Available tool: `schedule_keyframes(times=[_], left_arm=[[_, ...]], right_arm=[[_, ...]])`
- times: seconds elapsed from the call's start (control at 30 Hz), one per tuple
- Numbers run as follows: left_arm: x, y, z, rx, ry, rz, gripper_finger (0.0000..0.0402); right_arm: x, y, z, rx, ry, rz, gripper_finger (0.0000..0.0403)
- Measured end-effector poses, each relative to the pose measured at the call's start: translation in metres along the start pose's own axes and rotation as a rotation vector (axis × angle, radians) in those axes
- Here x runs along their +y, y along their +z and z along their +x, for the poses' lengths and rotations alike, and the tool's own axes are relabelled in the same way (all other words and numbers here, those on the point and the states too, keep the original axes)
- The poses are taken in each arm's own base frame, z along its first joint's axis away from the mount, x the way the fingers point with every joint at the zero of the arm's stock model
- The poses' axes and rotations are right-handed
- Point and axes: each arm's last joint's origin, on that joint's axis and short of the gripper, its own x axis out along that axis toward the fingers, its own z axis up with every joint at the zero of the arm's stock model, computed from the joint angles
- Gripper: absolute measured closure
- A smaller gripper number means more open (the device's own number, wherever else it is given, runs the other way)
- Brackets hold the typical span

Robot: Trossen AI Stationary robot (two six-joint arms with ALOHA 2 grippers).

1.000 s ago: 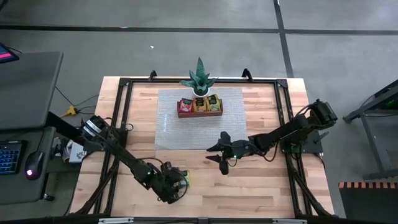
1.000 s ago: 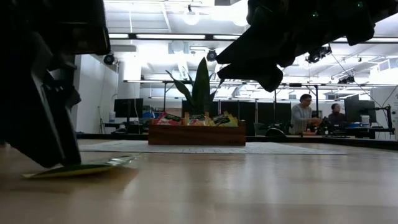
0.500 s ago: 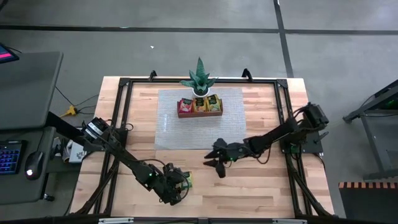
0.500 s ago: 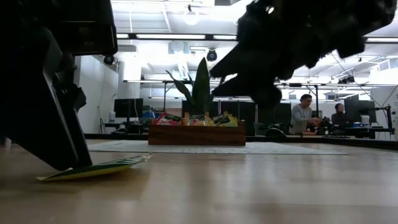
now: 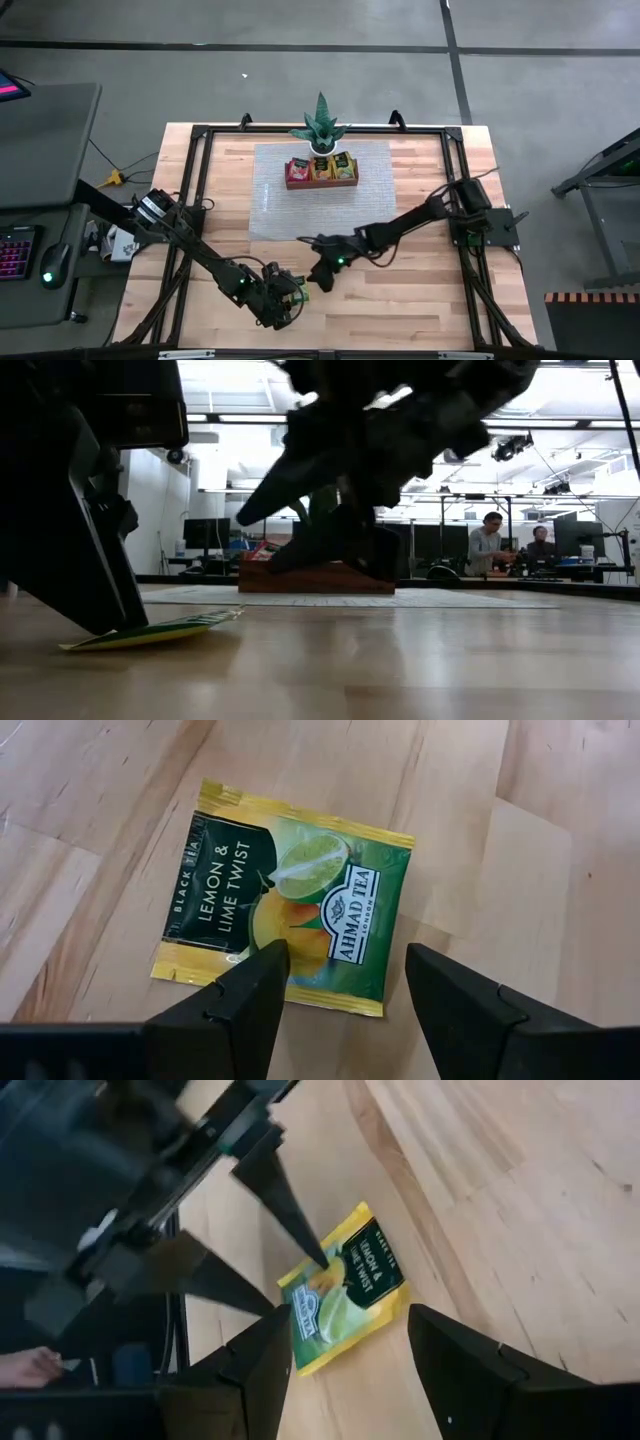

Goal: Pick & Place Tea
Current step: Put the yellow tea bag into the right section of the wooden organizer

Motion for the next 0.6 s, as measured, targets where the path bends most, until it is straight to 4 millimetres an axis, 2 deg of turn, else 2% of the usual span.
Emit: schedule_keyframes(times=[0.27, 0.6], left_arm=[[0.001, 0.000, 0.000, -0.008, 0.020, 0.011, 0.0193], [0.005, -0.001, 0.001, -0.036, 0.071, 0.112, 0.0193]], right_arm=[[-0.011, 0.020, 0.001, 0.050, -0.039, 0.218, 0.0190], [-0.021, 0.018, 0.002, 0.072, -0.066, 0.289, 0.0182]])
